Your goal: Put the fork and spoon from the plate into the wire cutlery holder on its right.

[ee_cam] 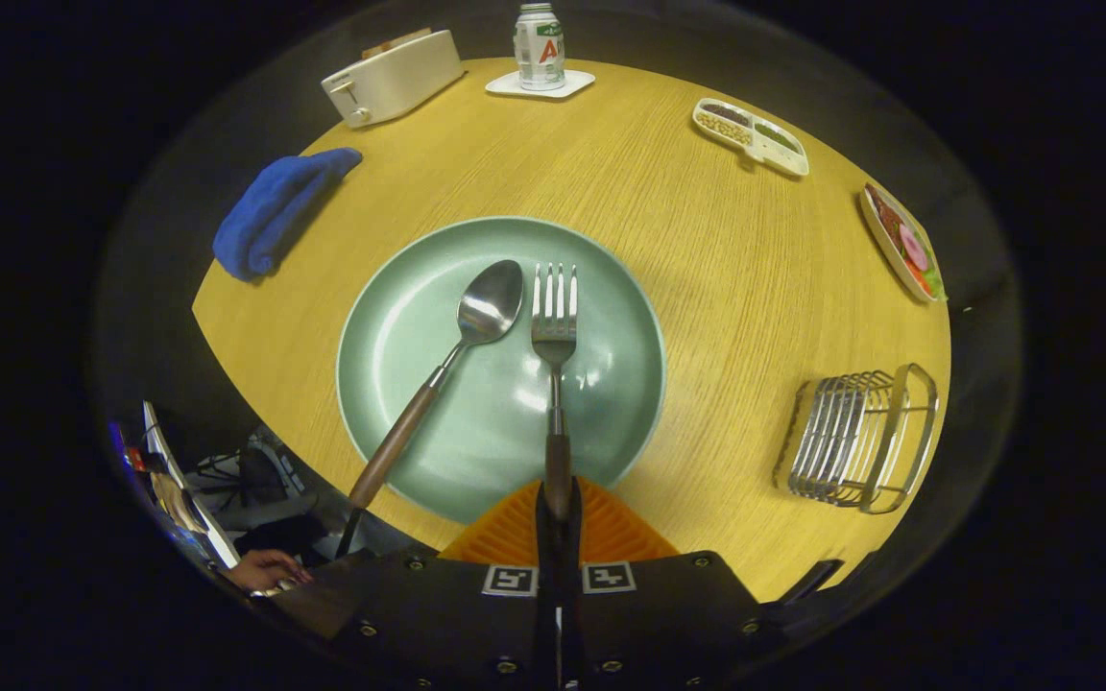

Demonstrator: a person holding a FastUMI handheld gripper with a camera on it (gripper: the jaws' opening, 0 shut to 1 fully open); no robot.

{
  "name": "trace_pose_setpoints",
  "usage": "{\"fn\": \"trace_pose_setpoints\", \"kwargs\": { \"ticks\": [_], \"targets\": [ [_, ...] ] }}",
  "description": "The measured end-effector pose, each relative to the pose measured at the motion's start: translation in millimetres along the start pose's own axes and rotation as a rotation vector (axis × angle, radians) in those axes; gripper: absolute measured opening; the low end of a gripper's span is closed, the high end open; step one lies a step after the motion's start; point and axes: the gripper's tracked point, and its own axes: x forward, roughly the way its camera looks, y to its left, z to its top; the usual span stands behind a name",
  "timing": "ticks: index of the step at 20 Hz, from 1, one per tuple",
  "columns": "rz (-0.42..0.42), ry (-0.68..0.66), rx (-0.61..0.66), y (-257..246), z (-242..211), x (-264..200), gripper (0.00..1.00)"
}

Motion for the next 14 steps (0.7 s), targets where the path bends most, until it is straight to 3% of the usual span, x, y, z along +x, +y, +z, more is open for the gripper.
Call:
{"fn": "trace_pose_setpoints", "kwargs": {
  "ticks": [5, 8, 14],
  "targets": [
    [-0.005, 0.052, -0.122, -33.5, -20.0, -42.5, 0.03],
    [-0.061, 0.058, -0.18, -65.0, -33.7, -69.8, 0.03],
    [-0.096, 0.108, -0.179, -114.9, -55.5, -94.7, 0.03]
  ]
}}
